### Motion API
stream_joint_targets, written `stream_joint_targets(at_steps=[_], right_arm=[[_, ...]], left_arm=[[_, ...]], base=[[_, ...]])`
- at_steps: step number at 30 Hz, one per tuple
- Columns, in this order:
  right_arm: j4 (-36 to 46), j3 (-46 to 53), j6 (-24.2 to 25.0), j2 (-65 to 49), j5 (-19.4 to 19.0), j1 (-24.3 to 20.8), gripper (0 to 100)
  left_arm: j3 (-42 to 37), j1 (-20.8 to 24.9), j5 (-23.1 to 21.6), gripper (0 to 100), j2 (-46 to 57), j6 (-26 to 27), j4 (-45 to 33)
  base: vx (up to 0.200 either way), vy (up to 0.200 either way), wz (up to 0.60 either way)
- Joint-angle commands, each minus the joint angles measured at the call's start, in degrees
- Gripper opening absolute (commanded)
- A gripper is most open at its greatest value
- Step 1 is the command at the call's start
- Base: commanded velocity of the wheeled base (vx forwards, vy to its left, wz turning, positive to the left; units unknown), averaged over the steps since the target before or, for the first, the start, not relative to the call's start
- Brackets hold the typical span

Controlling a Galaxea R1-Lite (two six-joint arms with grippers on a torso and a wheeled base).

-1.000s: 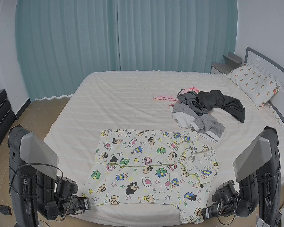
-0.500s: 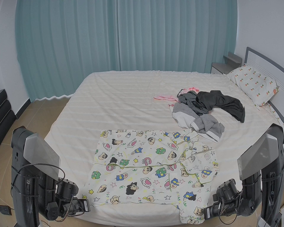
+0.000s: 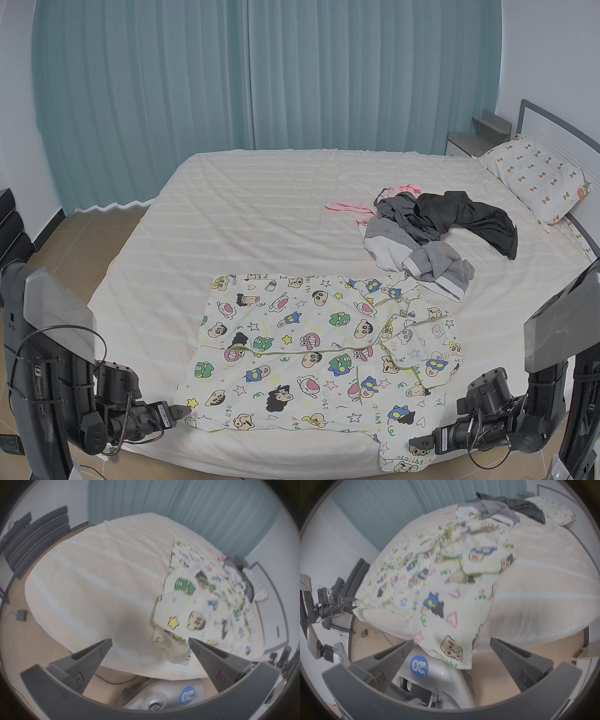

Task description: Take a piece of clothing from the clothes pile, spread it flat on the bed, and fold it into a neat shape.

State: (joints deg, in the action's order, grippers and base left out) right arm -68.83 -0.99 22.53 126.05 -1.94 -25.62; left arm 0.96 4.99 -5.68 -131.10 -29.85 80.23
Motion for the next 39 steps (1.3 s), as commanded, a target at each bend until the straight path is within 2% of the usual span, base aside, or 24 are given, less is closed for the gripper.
stream_joint_targets(at_steps=[1, 4, 6, 8, 10, 16, 21, 25, 27, 30, 33, 39], right_arm=[[0.1, 0.1, 1.1, -15.5, -0.2, 2.0, 100], [0.0, -3.0, 2.6, -19.7, 0.2, 2.1, 100], [0.1, -5.2, 3.8, -21.4, 0.2, 2.5, 100], [0.6, -7.8, 5.8, -22.6, 0.2, 3.5, 100], [0.6, -8.5, 6.7, -22.2, 0.2, 4.1, 100], [0.3, -11.2, 7.4, -19.4, 0.2, 4.6, 100], [0.6, -17.0, 11.5, -15.7, 0.3, 4.8, 100], [0.6, -18.9, 11.9, -12.1, 0.3, 4.6, 100], [0.6, -20.2, 12.0, -10.2, 0.3, 4.6, 100], [0.7, -26.1, 15.0, -4.8, 1.1, 4.5, 100], [1.3, -34.0, 19.6, 1.6, 3.9, 3.3, 100], [6.3, -41.6, 21.9, 7.8, 4.6, 2.0, 100]], left_arm=[[-0.5, -6.7, -8.7, 100, 16.0, -5.1, 0.2], [0.5, -6.0, -12.2, 100, 21.9, -11.9, 0.2], [1.9, -4.7, -12.2, 100, 24.2, -17.0, 0.2], [3.9, -3.5, -11.7, 100, 26.5, -26.7, 0.1], [4.0, -3.6, -12.2, 100, 27.4, -31.0, 0.1], [4.1, -3.7, -12.3, 100, 26.8, -31.1, 0.1], [3.6, -3.6, -12.6, 100, 25.5, -31.1, 0.1], [3.6, -3.5, -12.9, 100, 24.4, -31.0, 0.1], [3.6, -3.5, -12.9, 100, 24.1, -31.1, 0.1], [3.9, -3.4, -12.8, 100, 23.2, -31.3, 0.2], [3.5, -3.4, -12.8, 100, 23.1, -31.8, 0.1], [3.4, -3.4, -13.0, 100, 22.9, -33.6, 0.1]], base=[[0.000, 0.000, 0.00], [0.000, 0.000, 0.00], [0.000, 0.000, 0.00], [0.000, 0.000, 0.00], [0.000, 0.000, 0.00], [0.200, 0.000, 0.00], [0.200, 0.000, 0.00], [0.200, 0.000, 0.00], [0.000, 0.000, 0.00], [0.000, 0.000, 0.00], [0.000, 0.000, 0.00], [0.000, 0.000, 0.00]])
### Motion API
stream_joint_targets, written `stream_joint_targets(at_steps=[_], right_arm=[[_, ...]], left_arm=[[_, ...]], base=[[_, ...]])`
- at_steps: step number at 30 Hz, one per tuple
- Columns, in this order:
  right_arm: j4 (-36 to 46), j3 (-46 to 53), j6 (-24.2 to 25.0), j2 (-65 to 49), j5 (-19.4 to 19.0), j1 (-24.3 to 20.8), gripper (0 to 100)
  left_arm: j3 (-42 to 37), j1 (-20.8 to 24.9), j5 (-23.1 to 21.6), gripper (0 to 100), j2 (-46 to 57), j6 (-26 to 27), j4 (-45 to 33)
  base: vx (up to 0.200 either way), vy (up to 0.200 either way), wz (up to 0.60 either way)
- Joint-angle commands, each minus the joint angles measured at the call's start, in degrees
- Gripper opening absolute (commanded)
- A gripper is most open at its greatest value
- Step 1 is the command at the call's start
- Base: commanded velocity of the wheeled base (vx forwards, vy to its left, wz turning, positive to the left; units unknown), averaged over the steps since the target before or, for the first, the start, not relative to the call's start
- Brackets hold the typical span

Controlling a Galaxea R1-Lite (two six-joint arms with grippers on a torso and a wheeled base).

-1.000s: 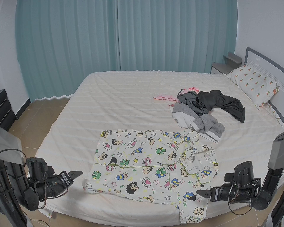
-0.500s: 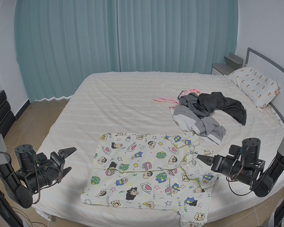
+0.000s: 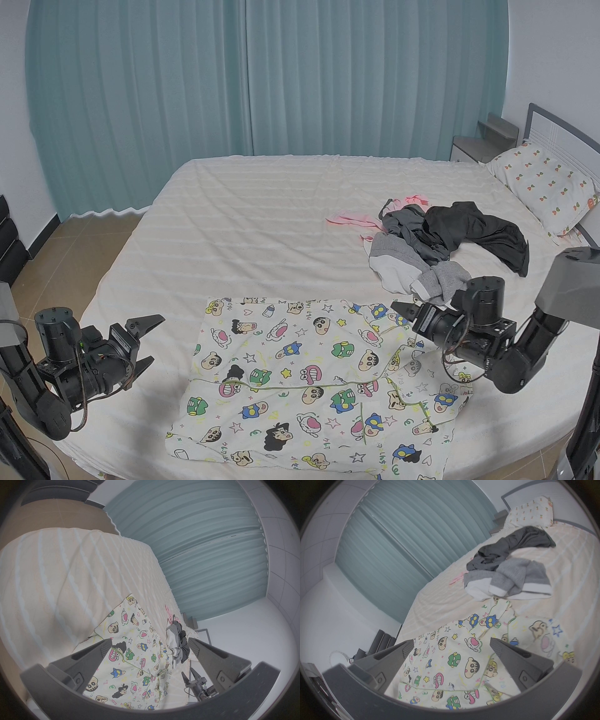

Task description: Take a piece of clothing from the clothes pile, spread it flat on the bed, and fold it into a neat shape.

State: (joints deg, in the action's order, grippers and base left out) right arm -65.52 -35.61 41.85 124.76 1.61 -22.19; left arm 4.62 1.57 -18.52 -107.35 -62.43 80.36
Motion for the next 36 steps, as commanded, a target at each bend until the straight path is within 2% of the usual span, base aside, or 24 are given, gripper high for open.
stream_joint_targets(at_steps=[1, 9, 12, 18, 27, 33, 36], right_arm=[[3.4, -7.4, 2.8, 9.3, 1.0, -1.5, 100], [7.6, -12.4, 4.9, 12.8, 1.0, -1.4, 100], [8.2, -13.6, 4.9, 13.1, 1.1, -1.4, 100], [17.4, -21.0, 4.9, 14.7, 3.5, 0.2, 100], [23.3, -24.2, 4.6, 15.0, 4.8, 0.5, 100], [29.1, -32.6, 3.3, 18.3, 5.0, 0.9, 100], [29.5, -36.5, 3.4, 20.6, 5.1, 0.7, 100]], left_arm=[[-0.2, 0.0, -0.4, 100, -0.8, -1.0, 0.1], [-1.5, 0.0, -4.9, 100, -1.0, -0.7, 0.1], [-1.5, 0.0, -4.9, 100, -1.1, -0.6, 0.1], [-1.4, 0.0, -4.9, 100, -1.8, -0.5, 0.1], [-1.5, 0.0, -4.9, 100, -2.4, -0.5, 0.1], [-1.6, 0.0, -4.7, 100, -2.8, -0.2, 0.1], [-1.6, 0.0, -4.7, 100, -3.0, -0.2, 0.1]], base=[[0.000, 0.000, 0.00], [0.000, 0.000, 0.00], [0.000, 0.000, 0.00], [0.000, 0.000, 0.00], [0.000, 0.000, 0.00], [0.000, 0.000, 0.00], [0.000, 0.000, 0.00]])
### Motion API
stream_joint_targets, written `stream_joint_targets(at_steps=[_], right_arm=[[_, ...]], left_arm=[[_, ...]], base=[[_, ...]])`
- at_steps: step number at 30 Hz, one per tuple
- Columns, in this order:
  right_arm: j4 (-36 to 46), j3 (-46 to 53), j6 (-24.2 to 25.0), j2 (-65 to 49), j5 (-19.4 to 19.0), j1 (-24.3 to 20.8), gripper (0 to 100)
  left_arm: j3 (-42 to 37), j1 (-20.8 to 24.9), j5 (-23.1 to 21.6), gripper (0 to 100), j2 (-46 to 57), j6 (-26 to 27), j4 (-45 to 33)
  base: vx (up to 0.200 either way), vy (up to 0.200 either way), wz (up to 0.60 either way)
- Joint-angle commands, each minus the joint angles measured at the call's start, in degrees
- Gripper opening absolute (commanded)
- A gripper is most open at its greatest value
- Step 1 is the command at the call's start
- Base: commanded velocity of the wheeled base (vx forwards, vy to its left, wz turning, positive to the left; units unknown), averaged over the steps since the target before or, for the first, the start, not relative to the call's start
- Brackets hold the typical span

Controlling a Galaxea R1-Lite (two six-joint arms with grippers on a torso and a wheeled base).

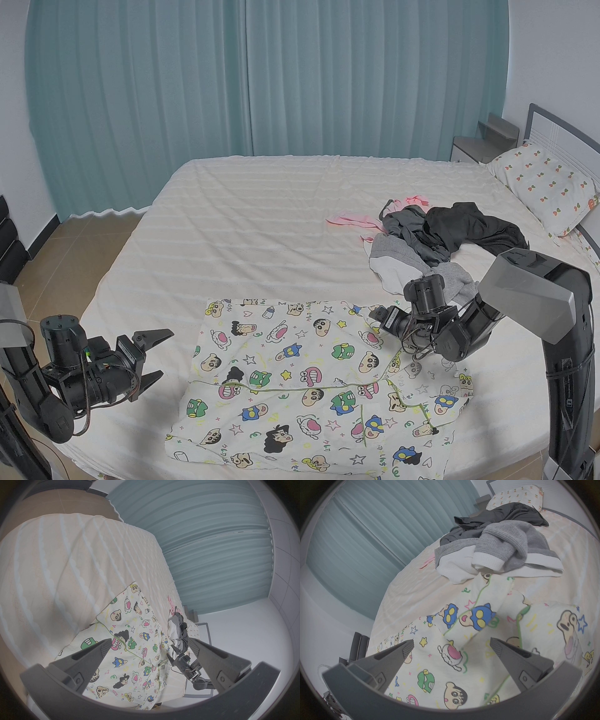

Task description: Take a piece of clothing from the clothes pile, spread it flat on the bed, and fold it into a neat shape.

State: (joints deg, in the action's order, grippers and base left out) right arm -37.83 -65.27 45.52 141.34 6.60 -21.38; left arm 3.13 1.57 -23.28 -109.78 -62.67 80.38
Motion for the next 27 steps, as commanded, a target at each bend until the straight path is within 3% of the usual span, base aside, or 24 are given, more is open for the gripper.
stream_joint_targets(at_steps=[1, 6, 11, 16, 27], right_arm=[[1.8, -8.2, -0.2, 4.6, 0.3, -0.1, 100], [0.8, -15.2, -0.1, 7.1, 3.7, 0.2, 100], [-0.2, -17.9, -0.5, 6.8, 4.0, 0.6, 100], [4.8, -9.8, -3.1, 1.5, 2.7, 0.2, 100], [5.4, -7.2, -5.6, 3.3, 2.5, 1.3, 100]], left_arm=[[-0.1, 0.0, 0.1, 100, -0.7, 0.0, 0.0], [-0.1, 0.0, 0.1, 100, -1.1, 0.1, 0.0], [-0.2, 0.0, 0.1, 100, -1.7, 0.4, 0.0], [-0.2, 0.0, 0.1, 100, -1.7, 0.4, 0.0], [-0.3, 0.1, -0.1, 100, -2.0, 0.4, 0.0]], base=[[0.000, 0.000, 0.00], [0.000, 0.000, 0.00], [0.000, 0.000, 0.00], [0.000, 0.000, 0.00], [0.000, 0.000, 0.00]])
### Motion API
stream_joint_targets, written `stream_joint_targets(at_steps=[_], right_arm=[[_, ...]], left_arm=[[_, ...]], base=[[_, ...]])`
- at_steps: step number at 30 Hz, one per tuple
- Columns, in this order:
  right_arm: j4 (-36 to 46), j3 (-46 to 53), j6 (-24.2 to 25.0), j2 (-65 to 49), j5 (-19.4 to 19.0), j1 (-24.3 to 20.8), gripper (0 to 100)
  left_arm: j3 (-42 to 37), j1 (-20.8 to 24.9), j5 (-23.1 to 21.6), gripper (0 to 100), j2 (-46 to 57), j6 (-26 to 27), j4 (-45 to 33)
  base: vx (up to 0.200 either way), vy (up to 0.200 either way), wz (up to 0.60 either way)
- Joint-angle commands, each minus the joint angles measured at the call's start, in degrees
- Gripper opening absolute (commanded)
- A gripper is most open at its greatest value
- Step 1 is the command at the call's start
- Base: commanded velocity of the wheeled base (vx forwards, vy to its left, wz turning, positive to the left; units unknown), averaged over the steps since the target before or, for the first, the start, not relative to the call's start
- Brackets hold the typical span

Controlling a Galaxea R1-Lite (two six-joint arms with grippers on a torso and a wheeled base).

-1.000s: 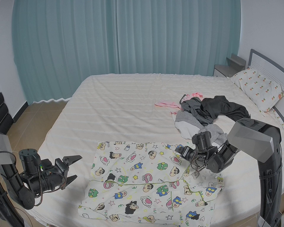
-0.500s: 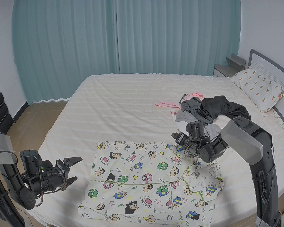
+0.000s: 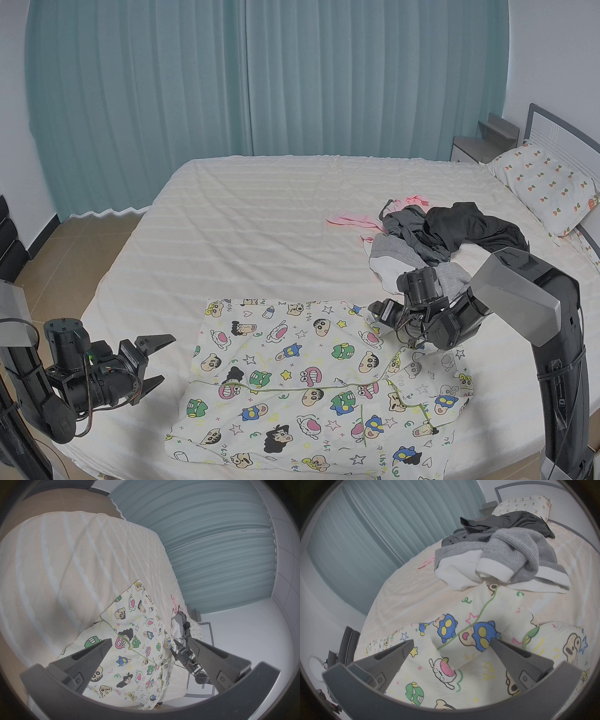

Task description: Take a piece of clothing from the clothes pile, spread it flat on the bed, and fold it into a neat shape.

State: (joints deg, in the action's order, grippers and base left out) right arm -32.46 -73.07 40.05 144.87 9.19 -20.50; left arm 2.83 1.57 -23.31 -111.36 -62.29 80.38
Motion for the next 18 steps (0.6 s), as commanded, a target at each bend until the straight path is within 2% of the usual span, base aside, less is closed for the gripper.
stream_joint_targets(at_steps=[1, 11, 18], right_arm=[[0.1, 0.6, -0.1, -0.2, -0.1, 0.5, 100], [3.1, -0.2, -0.7, -0.5, -0.2, 0.8, 100], [4.7, -9.1, -0.5, 6.0, 0.8, 0.5, 100]], left_arm=[[-0.1, 0.1, -0.1, 100, -0.5, 0.0, 0.0], [-0.1, 0.2, 0.1, 100, -0.7, 0.1, 0.0], [-0.5, 0.6, 0.2, 100, -0.7, 0.0, 0.0]], base=[[0.000, 0.000, 0.00], [0.000, 0.000, 0.00], [0.000, 0.000, 0.00]])
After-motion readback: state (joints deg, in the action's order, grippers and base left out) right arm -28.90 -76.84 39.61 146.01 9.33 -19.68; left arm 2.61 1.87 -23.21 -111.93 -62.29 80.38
